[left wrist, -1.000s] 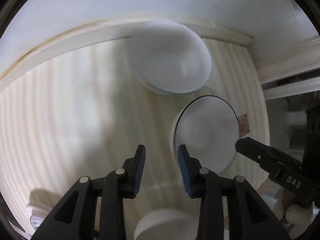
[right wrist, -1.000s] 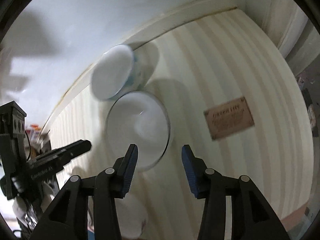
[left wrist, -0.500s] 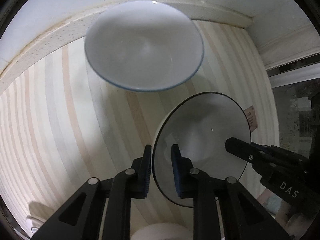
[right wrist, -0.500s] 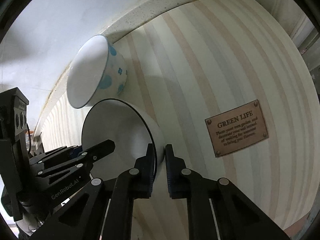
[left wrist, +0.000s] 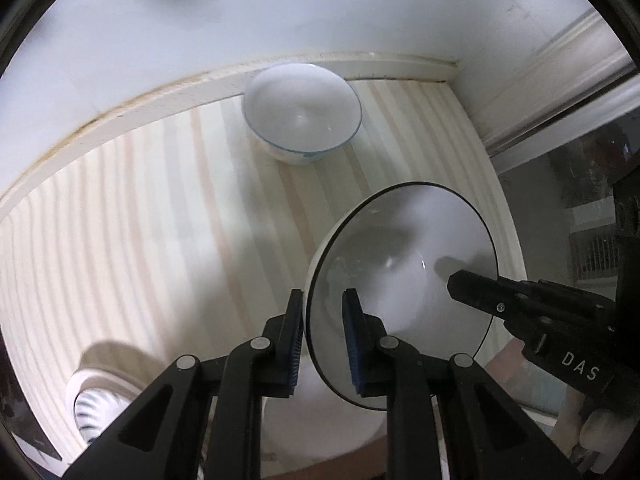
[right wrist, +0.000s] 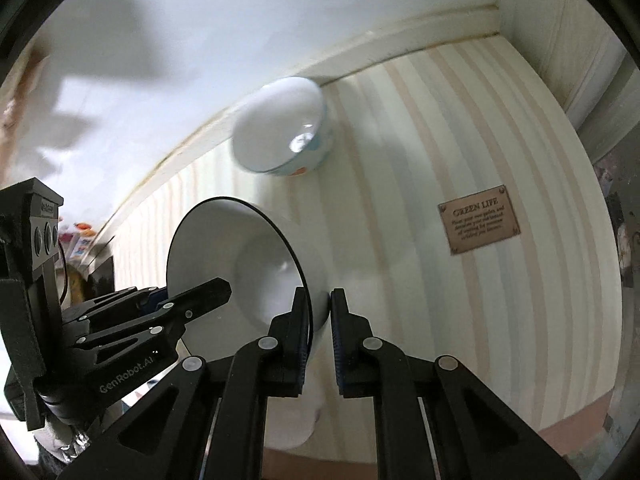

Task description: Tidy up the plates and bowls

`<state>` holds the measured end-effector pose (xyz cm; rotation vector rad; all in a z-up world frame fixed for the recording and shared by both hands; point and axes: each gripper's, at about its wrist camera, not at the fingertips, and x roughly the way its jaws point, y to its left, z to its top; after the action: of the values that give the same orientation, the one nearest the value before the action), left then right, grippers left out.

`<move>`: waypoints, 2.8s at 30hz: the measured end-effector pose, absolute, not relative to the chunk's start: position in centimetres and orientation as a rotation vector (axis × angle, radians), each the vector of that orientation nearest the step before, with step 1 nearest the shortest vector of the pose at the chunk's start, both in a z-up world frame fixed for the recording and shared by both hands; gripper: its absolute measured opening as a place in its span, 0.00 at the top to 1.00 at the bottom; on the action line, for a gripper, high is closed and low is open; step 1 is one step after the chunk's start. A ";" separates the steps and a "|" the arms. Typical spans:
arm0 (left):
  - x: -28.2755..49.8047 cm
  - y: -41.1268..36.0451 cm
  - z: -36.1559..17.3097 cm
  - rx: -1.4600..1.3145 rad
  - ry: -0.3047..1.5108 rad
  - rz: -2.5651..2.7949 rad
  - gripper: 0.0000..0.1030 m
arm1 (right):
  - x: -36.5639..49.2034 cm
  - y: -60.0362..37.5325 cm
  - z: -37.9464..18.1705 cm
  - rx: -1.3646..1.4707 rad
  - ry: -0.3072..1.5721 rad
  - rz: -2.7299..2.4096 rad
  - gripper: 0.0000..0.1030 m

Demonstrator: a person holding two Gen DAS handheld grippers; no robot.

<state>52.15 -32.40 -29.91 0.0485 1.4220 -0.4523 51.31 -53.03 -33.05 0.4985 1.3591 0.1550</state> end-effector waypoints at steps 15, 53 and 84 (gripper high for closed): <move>46.2 -27.4 -30.3 0.087 1.461 -0.415 0.84 | 43.4 -47.2 -31.2 0.463 1.397 0.239 0.88; 44.2 -29.3 -36.8 0.299 1.529 -0.383 0.84 | 42.9 -45.5 -37.9 0.359 1.562 0.173 0.83; 69.6 -34.4 -39.2 0.071 1.497 -0.319 0.75 | 68.5 -54.5 -40.6 0.528 1.375 0.095 0.61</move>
<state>69.63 -34.41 -39.22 0.0707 1.4974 -0.3190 68.53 -54.46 -40.64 0.5277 1.3753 0.0949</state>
